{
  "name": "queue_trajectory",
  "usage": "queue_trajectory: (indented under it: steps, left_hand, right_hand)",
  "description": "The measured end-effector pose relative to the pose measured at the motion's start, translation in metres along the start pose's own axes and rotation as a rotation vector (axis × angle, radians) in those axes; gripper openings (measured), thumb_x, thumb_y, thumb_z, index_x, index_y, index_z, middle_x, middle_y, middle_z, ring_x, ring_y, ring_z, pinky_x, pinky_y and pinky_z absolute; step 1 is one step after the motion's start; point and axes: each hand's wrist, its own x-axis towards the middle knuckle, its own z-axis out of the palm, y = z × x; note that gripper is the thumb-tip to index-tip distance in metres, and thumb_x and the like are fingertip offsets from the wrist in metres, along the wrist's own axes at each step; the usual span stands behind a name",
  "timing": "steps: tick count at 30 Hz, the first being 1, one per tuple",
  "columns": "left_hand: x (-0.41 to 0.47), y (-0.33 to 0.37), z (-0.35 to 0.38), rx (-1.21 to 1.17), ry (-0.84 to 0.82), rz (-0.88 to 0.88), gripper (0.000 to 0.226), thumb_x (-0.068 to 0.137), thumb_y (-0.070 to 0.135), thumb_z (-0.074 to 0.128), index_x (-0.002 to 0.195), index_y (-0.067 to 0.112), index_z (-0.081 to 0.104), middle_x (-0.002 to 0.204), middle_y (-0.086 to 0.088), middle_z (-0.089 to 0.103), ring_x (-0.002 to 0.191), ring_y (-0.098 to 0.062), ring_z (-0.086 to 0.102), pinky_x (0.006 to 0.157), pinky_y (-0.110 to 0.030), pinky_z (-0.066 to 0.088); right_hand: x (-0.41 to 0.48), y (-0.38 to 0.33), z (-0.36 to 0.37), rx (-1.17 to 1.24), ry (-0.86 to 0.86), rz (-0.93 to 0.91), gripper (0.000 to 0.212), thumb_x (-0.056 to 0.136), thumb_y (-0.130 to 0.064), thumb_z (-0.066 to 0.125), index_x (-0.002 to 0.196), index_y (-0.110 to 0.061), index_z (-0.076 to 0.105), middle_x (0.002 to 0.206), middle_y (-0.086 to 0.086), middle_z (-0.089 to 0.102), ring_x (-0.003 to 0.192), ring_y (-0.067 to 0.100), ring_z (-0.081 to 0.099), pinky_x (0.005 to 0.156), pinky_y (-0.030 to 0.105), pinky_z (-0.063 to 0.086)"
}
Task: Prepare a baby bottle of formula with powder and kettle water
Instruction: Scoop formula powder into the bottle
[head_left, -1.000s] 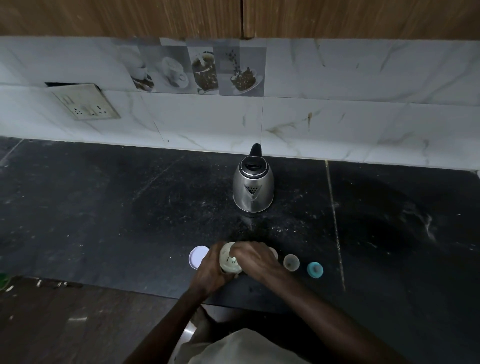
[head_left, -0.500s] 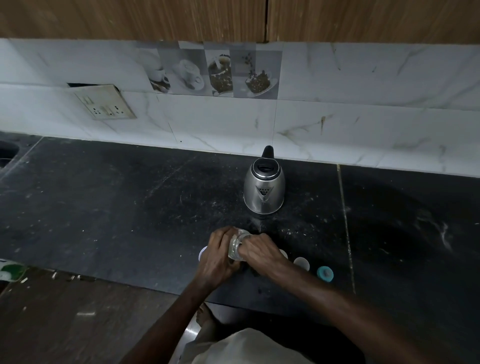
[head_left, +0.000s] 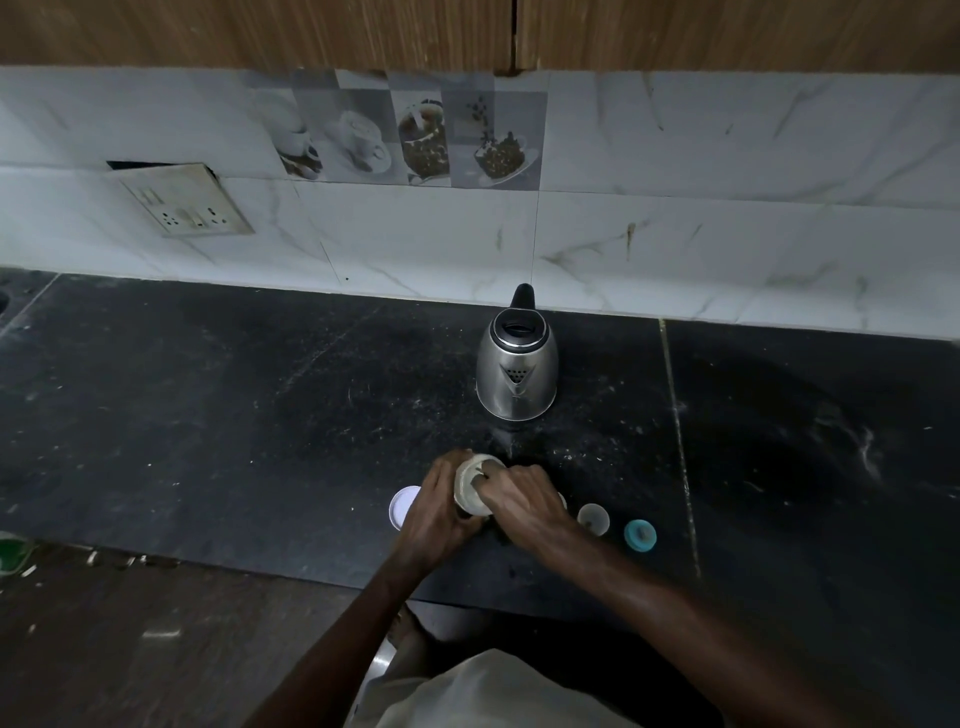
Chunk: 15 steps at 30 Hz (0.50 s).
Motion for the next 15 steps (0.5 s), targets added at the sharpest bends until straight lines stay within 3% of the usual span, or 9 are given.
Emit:
queue_trajectory:
  steps: [3, 6, 7, 11, 15]
  left_hand:
    - [0.002, -0.007, 0.005, -0.064, 0.011, -0.081, 0.077, 0.076, 0.022, 0.09, 0.141, 0.017, 0.049, 0.139, 0.003, 0.057, 0.128, -0.014, 0.059, 0.103, -0.029, 0.049]
    - [0.007, -0.015, 0.01, -0.071, -0.036, -0.123, 0.072, 0.079, 0.034, 0.089, 0.138, 0.014, 0.053, 0.135, -0.001, 0.062, 0.122, -0.022, 0.063, 0.098, -0.045, 0.053]
    - [0.007, -0.016, 0.011, -0.068, -0.031, -0.127, 0.075, 0.078, 0.035, 0.089, 0.14, 0.014, 0.051, 0.137, 0.0, 0.061, 0.124, -0.02, 0.062, 0.1, -0.044, 0.053]
    - [0.0, -0.018, 0.009, -0.073, 0.024, -0.151, 0.087, 0.074, 0.023, 0.093, 0.146, 0.011, 0.047, 0.142, 0.008, 0.056, 0.128, -0.001, 0.056, 0.103, -0.017, 0.047]
    - [0.003, -0.019, 0.004, -0.032, 0.011, -0.161, 0.085, 0.073, 0.021, 0.094, 0.145, 0.01, 0.049, 0.142, 0.002, 0.057, 0.13, 0.0, 0.054, 0.106, -0.019, 0.045]
  right_hand:
    - [-0.004, 0.006, 0.001, 0.059, 0.065, -0.036, 0.031, 0.07, -0.01, 0.088, 0.097, -0.013, 0.076, 0.106, 0.008, 0.067, 0.065, 0.027, 0.071, 0.045, 0.033, 0.043]
    - [-0.007, 0.01, 0.002, 0.114, 0.189, -0.024, 0.032, 0.062, -0.007, 0.092, 0.087, -0.01, 0.072, 0.096, 0.008, 0.063, 0.072, 0.025, 0.067, 0.041, 0.03, 0.041]
    - [-0.007, 0.011, 0.003, 0.125, 0.224, -0.024, 0.031, 0.063, -0.005, 0.091, 0.087, -0.009, 0.071, 0.096, 0.008, 0.061, 0.076, 0.025, 0.067, 0.041, 0.03, 0.041]
    - [-0.011, 0.008, 0.012, 0.135, 0.279, -0.01, 0.032, 0.069, -0.009, 0.088, 0.097, -0.009, 0.071, 0.106, 0.008, 0.063, 0.09, 0.024, 0.066, 0.046, 0.032, 0.048]
    - [-0.012, 0.008, 0.023, 0.099, 0.296, -0.03, 0.029, 0.069, -0.015, 0.087, 0.095, -0.014, 0.073, 0.099, 0.001, 0.065, 0.087, 0.021, 0.065, 0.054, 0.031, 0.051]
